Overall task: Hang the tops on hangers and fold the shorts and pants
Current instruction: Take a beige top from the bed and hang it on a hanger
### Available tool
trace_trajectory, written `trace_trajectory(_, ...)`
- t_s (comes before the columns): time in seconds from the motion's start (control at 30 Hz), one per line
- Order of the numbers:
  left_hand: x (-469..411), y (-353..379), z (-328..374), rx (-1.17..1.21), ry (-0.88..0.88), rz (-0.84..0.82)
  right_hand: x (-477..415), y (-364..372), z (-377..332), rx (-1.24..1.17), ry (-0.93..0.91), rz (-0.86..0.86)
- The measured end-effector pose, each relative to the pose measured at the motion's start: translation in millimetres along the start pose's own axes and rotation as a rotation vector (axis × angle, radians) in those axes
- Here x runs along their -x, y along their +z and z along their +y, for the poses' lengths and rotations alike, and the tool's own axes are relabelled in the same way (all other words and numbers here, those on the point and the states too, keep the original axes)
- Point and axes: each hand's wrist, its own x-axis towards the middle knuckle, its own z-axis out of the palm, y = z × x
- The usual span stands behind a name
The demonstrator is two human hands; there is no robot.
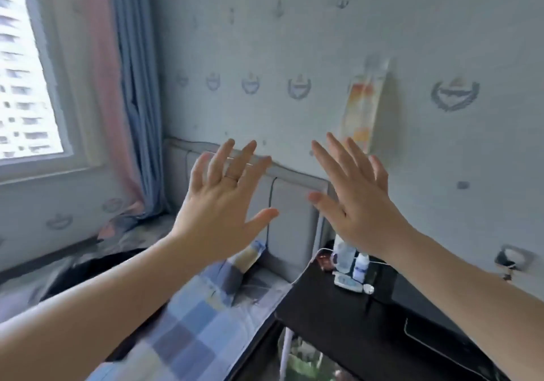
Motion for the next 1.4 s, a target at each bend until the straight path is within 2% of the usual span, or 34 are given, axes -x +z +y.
trace_trajectory(0.17, 112, 48, -81, 0.018, -0.297, -0.153, -20, 124, -70, -0.206, -0.064, -0.129)
trace_trajectory(0.33, 195, 100, -145, -0.067, -0.516, -0.291, -45, 242, -125, -0.383, -0.105, -0.25)
trace_trajectory(0.5, 228, 154, -197, -0.104, -0.711, -0.401, -89, 345, -149, -0.506, -0.159, -0.386)
trace_trajectory(0.77, 252, 242, -260, -0.039, -1.052, -0.545, -139, 488, -157, -0.533, -0.16, -0.743)
trace_trajectory(0.93, 289, 268, -276, 0.017, -1.281, -0.608, -149, 549, -202, -0.575, -0.308, -0.9)
trace_trajectory(1.13, 360, 247, -288, -0.011, -1.505, -0.649, -148, 588, -287, -0.593, -0.527, -1.004)
trace_trajectory(1.27, 412, 223, -308, -0.054, -1.599, -0.652, -138, 602, -355, -0.573, -0.65, -1.063)
trace_trajectory(1.4, 474, 194, -339, -0.055, -1.658, -0.624, -114, 611, -436, -0.569, -0.696, -1.123)
